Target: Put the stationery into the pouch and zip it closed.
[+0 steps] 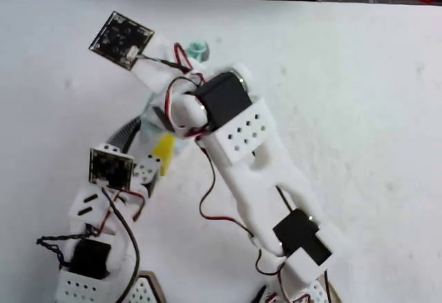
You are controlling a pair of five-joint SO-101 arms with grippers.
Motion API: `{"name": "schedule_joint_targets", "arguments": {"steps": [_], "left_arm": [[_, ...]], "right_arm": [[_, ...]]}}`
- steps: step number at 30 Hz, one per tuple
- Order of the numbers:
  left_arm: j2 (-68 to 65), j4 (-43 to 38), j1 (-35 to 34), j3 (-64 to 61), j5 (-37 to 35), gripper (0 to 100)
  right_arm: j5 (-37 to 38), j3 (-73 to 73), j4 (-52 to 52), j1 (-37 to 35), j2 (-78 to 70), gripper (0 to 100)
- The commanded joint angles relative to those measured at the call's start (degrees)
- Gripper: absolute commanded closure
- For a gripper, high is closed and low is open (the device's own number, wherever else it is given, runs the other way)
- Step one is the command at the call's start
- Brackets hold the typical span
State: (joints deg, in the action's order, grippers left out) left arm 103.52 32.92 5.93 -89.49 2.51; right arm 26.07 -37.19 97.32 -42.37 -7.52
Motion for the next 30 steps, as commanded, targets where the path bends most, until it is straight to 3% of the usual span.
{"name": "schedule_joint_targets", "arguments": {"steps": [1,4,16,25,30], "left_arm": [[0.92,-1.41,-0.48,0.62,0.35,78],[0.92,-1.41,-0.48,0.53,0.35,78],[0.92,-1.41,-0.48,0.53,0.35,78],[0.92,-1.41,-1.45,0.79,-2.02,78],[0.92,-1.41,-1.45,0.79,-2.02,78]], "right_arm": [[-0.53,1.85,1.27,-1.1,-0.04,99.1],[-0.53,2.02,1.27,-0.92,0.48,95.1],[-0.35,-5.54,1.1,-3.38,4.0,98.1],[-0.09,3.16,1.19,-12.0,4.62,98.1],[-0.09,3.16,1.19,-12.26,7.43,98.1]]}}
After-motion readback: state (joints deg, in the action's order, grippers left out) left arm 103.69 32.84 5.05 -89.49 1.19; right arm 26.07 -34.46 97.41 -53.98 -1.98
